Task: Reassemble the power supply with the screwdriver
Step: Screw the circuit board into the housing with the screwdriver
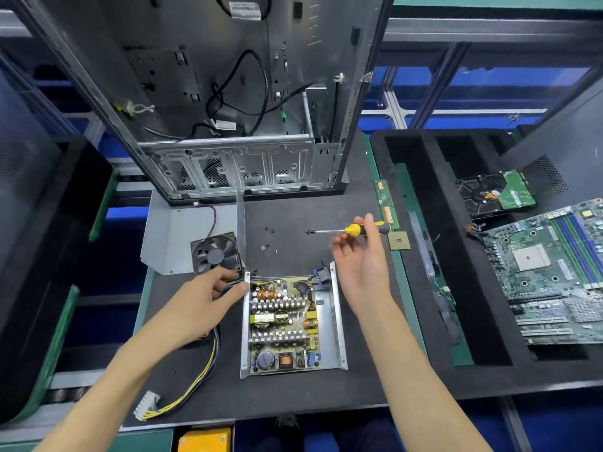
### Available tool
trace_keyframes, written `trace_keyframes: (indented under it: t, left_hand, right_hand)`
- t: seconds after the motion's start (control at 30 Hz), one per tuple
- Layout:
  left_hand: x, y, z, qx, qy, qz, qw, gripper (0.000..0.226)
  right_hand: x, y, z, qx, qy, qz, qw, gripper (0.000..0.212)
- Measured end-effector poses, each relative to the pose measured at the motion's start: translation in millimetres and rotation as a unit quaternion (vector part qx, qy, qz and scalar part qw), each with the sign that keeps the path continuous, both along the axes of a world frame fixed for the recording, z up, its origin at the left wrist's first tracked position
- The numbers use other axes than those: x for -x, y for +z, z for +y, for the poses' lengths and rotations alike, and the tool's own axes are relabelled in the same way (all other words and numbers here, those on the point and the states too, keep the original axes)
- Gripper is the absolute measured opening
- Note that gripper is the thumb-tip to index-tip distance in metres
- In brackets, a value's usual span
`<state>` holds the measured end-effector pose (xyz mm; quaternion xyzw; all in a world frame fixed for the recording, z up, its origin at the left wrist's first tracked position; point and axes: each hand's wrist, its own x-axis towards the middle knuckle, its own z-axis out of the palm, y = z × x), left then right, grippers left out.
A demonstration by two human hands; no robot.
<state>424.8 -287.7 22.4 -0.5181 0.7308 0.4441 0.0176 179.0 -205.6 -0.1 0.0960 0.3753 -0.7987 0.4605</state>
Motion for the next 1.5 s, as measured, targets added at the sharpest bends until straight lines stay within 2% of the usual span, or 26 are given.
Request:
trace_keyframes:
  t: [0.07, 0.13, 0.3, 0.43, 0.57, 0.63, 0.73, 0.83, 0.93, 1.07, 1.2, 1.33, 1.5]
  left_hand:
    - [2, -2, 1, -0.015, 0.021, 0.027, 0.999, 0.027]
    - [4, -4, 3, -0.023, 0.035, 0.047, 0.998, 0.034]
    - [10, -4, 6, -0.008, 0.034, 0.057, 0.998, 0.041]
    - [20, -6, 11, 0.005, 0.021, 0.092, 0.996, 0.02]
    - [31, -9, 17, 0.017, 0.005, 0.103, 0.995, 0.015]
    - [31, -11, 19, 0.018, 0.009, 0.11, 0.994, 0.018]
    - [29, -16, 24, -0.021, 0.037, 0.166, 0.985, 0.025]
    - [30, -20, 28, -0.054, 0.086, 0.214, 0.971, 0.023]
    - [32, -22, 29, -0.049, 0.109, 0.217, 0.969, 0.019]
    - [32, -21, 31, -0.017, 0.106, 0.194, 0.975, 0.014]
    - [35, -19, 40, 0.053, 0.101, 0.152, 0.982, 0.003]
    - [37, -18, 47, 0.112, 0.108, 0.118, 0.981, 0.04]
    - [38, -19, 50, 0.103, 0.092, 0.093, 0.986, 0.061]
  right_hand:
    - [1, -3, 0, -0.003, -0.004, 0.004, 1.0, 0.021]
    - [1, -5, 0, -0.005, -0.008, 0.006, 1.0, 0.021]
    - [2, -8, -2, -0.008, -0.014, 0.014, 1.0, 0.021]
    - [8, -8, 1, -0.02, -0.017, 0.04, 0.999, 0.021]
    - [21, -3, 8, -0.019, -0.011, 0.075, 0.997, 0.022]
    - [26, 1, 8, -0.02, 0.007, 0.103, 0.995, 0.022]
    - [29, 8, 4, -0.016, 0.044, 0.154, 0.987, 0.02]
    - [29, 14, -2, 0.001, 0.087, 0.194, 0.977, 0.023]
    - [28, 18, -8, 0.012, 0.138, 0.224, 0.965, 0.03]
    - [27, 19, -17, -0.026, 0.189, 0.307, 0.932, 0.025]
    - [23, 14, -21, -0.061, 0.245, 0.418, 0.873, 0.024]
    - [21, 7, -24, -0.069, 0.291, 0.48, 0.824, 0.023]
    - [21, 4, -31, -0.05, 0.332, 0.548, 0.766, 0.031]
